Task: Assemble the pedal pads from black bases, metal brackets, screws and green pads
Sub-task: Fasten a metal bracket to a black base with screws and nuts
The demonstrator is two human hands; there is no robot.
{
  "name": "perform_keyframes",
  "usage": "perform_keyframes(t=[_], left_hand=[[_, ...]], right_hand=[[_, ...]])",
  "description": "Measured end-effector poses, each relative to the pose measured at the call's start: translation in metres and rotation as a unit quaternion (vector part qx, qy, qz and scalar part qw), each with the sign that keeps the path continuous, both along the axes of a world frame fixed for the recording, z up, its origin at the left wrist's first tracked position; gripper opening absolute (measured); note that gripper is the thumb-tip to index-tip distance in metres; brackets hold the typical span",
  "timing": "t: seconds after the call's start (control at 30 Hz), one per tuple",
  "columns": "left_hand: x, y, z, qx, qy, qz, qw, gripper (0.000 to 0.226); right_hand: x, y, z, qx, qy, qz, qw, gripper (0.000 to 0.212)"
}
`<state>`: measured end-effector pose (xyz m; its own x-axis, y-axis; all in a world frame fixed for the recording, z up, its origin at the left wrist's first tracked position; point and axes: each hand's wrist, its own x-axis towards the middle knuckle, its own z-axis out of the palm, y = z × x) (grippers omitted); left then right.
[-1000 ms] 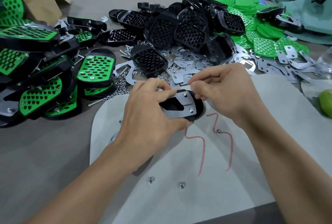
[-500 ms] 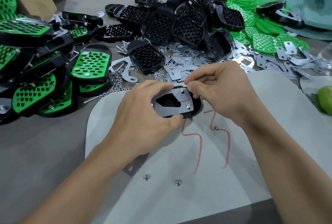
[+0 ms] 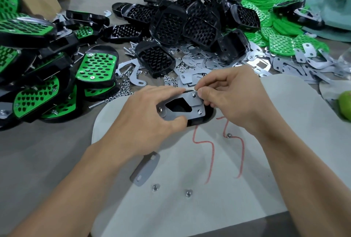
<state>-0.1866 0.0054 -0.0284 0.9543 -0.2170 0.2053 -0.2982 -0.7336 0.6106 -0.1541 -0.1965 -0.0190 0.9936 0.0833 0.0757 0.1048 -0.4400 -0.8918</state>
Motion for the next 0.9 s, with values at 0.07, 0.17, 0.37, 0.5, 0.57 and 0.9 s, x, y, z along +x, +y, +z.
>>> perform_keyframes(t=[0.07,0.17,0.37,0.5,0.57,0.9], left_hand=[[0.0009,0.0028,-0.0004,0.005,0.024,-0.010,1.000,0.070],[0.0042,0.0056,-0.0021,-0.028,0.054,0.007,0.998,0.074],[0.0094,0.0070,-0.0083,-0.097,0.054,0.022,0.994,0.069],[0.0082,0.0070,-0.0089,-0.056,0.025,0.032,0.998,0.061],[0.0074,0.0060,-0.0095,-0.044,0.010,0.038,0.998,0.059],[0.0021,0.0050,-0.0042,-0.022,0.028,0.014,0.999,0.080]], right_hand=[[0.0000,0.0013,-0.0004,-0.004,-0.001,-0.003,1.000,0.018],[0.0006,0.0017,-0.0010,-0.012,-0.003,-0.008,1.000,0.018],[-0.0001,0.0018,-0.0008,-0.012,0.001,-0.012,1.000,0.018],[-0.0007,0.0010,0.0002,-0.006,0.008,-0.011,1.000,0.018],[-0.0003,0.0006,-0.0002,-0.003,0.013,-0.009,1.000,0.017],[-0.0007,0.0003,0.0004,-0.003,0.008,-0.006,1.000,0.015]])
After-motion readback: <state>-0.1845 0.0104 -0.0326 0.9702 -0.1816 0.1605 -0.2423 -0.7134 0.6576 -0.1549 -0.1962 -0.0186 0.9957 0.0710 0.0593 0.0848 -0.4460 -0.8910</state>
